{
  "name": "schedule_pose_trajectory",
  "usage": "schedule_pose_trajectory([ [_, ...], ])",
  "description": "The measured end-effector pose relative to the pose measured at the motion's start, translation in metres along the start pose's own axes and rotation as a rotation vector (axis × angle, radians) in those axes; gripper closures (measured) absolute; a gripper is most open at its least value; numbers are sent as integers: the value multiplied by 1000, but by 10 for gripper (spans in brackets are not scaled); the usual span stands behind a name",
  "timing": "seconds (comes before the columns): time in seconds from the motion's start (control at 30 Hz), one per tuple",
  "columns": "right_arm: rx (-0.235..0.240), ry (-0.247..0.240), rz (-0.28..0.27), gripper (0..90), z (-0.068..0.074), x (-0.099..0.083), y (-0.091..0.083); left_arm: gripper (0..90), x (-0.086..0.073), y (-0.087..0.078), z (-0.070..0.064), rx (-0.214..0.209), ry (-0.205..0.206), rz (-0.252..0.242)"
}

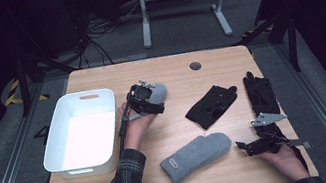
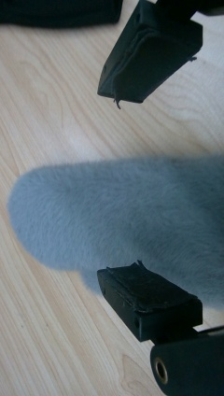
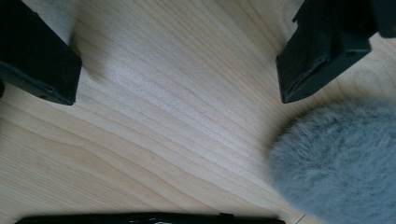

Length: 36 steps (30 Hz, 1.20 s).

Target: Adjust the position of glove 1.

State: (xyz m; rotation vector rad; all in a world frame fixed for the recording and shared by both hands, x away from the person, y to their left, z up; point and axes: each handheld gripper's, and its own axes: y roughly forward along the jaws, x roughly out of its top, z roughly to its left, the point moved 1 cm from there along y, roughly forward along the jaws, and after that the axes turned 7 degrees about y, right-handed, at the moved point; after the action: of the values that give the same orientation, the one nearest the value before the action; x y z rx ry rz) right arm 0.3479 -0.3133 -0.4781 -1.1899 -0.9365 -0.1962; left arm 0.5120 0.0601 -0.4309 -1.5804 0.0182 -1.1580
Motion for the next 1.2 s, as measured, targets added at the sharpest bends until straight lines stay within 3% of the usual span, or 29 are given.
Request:
schedule_pose_trajectory([
  [0.23,1,-1,0,3,0,0,0,117,-7,16,9,0,-37,45],
  [0.67,2,-2,0,3,0,0,0,89,-13,26,13,17,-42,91],
  [0.8,1,-3,1,4,0,0,0,66,-16,31,14,26,-45,131],
  [0.93,2,-2,0,3,0,0,0,55,-17,33,15,9,-60,141],
  [1.2,2,-2,0,3,0,0,0,184,-19,29,19,-18,-82,134],
])
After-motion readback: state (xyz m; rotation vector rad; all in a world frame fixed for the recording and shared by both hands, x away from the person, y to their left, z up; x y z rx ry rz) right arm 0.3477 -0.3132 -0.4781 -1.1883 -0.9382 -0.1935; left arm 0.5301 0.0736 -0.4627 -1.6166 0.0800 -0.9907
